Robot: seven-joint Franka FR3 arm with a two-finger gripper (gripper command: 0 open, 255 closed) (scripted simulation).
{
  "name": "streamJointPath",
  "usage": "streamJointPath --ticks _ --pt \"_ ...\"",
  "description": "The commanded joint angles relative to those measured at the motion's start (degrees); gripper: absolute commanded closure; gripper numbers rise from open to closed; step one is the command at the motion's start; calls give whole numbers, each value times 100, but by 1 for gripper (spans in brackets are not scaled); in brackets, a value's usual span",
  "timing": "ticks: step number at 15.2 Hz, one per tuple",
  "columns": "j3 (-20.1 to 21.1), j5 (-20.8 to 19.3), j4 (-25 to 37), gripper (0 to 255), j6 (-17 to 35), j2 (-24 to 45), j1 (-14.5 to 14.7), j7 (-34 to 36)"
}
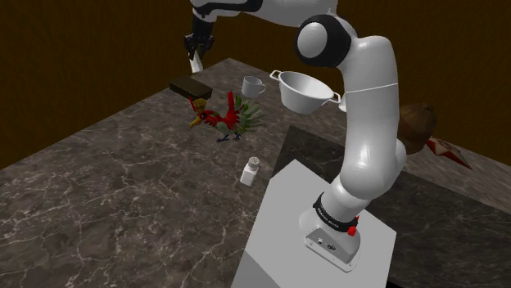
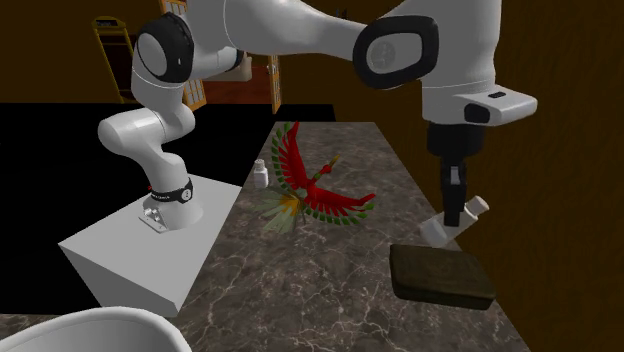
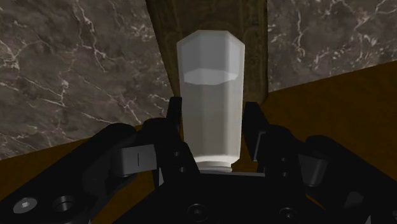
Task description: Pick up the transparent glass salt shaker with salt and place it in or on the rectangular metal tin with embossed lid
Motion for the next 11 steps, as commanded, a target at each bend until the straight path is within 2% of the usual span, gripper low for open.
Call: streamJointPath --ticks 1,11 --pt "-1 -2 -138 255 153 12 -6 2" --pt "-14 -25 -714 255 844 127 -17 34"
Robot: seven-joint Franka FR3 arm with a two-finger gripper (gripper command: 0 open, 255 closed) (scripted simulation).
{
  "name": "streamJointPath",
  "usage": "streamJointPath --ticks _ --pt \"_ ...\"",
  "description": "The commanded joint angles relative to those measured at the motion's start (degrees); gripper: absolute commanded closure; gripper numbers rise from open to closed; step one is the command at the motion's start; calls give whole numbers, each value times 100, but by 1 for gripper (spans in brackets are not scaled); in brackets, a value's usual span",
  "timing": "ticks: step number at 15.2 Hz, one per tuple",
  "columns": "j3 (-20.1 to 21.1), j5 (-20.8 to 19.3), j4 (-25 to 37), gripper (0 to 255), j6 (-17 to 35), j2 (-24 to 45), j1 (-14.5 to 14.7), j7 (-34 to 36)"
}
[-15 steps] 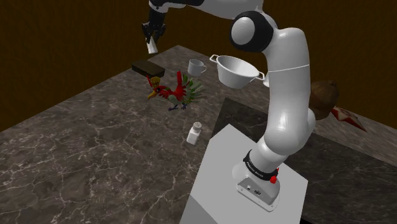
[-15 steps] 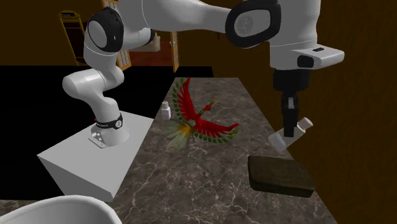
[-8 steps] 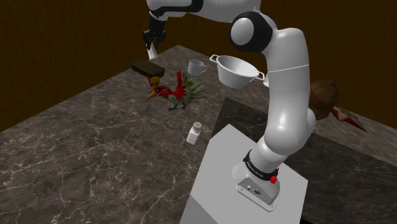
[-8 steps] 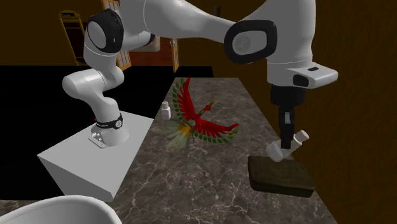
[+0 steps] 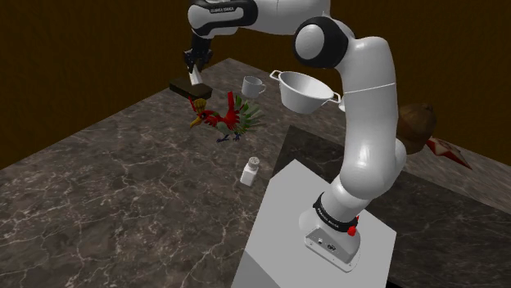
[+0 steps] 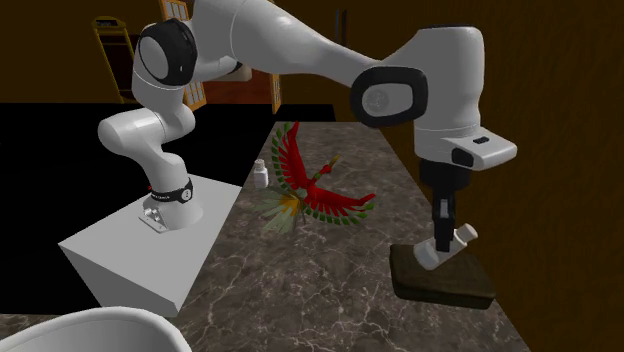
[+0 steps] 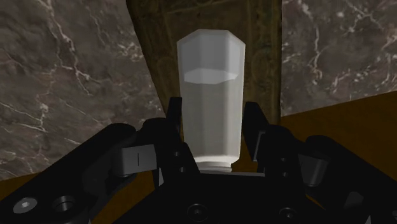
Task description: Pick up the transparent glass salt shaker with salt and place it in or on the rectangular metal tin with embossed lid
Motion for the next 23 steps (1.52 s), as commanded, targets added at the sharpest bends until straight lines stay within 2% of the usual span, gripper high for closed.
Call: streamJointPath --ticks 1,7,8,13,17,23 --pt "-1 -2 -45 255 65 16 -1 2" --pt "-1 -2 -44 255 65 17 -1 2" --pt "-1 -2 -38 0 64 23 -1 1" --pt "-1 -2 -44 0 65 17 -1 2" --pt "19 26 27 0 -398 -375 -7 -13" --pt "19 26 27 0 -398 -375 -8 -13"
